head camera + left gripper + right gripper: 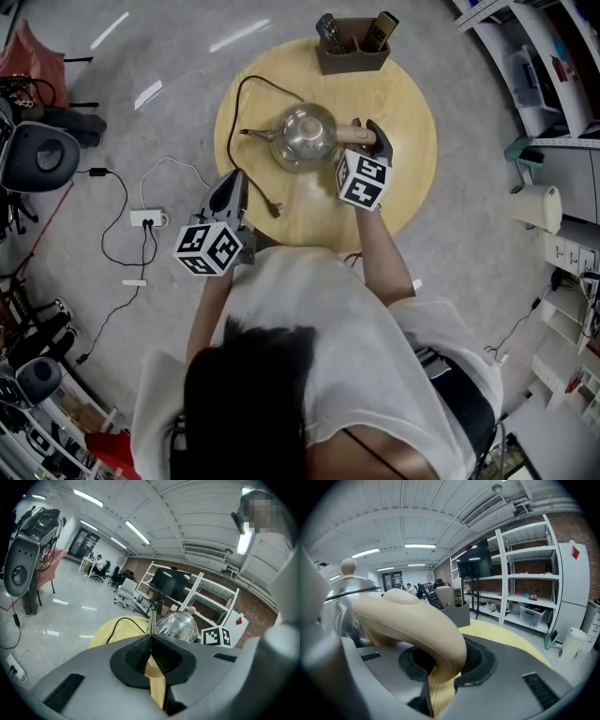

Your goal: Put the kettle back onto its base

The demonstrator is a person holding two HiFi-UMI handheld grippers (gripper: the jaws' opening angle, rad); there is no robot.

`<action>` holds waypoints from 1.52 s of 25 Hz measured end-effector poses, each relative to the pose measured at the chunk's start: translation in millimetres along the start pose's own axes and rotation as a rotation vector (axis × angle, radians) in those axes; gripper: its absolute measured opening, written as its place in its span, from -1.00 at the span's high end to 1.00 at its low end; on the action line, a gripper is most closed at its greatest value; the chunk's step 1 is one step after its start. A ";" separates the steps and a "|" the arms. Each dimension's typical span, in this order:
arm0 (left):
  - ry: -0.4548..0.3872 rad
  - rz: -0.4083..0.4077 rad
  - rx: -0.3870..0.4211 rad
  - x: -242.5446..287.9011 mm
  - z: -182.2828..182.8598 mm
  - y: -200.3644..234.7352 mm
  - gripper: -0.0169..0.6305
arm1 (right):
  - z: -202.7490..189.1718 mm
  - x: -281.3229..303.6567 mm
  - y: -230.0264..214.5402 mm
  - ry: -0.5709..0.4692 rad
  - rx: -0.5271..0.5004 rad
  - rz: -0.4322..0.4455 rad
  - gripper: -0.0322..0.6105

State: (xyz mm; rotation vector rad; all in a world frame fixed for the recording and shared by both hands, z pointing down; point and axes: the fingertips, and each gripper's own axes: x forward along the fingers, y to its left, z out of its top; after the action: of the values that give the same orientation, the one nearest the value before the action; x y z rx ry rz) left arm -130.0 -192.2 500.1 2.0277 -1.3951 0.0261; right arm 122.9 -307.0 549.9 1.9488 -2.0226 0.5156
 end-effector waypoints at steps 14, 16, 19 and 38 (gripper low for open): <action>-0.047 -0.019 0.050 1.6 8.8 -11.4 0.86 | -9.5 -11.1 -3.7 0.033 0.013 0.026 0.26; -0.040 -0.023 0.039 3.3 6.7 -12.1 0.86 | -10.9 -17.0 -5.5 0.030 0.019 0.027 0.22; -0.035 -0.030 0.031 4.2 3.9 -14.9 0.86 | -13.0 -29.3 -4.2 0.028 0.018 0.042 0.22; -0.072 -0.127 0.069 -4.7 -6.4 -68.5 0.86 | 8.6 -117.9 8.8 -0.046 0.026 0.194 0.23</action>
State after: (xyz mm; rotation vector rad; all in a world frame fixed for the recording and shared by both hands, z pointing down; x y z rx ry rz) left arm -72.5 -170.8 468.5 2.1908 -1.3217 -0.0549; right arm 120.0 -204.9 489.7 1.8049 -2.2584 0.5473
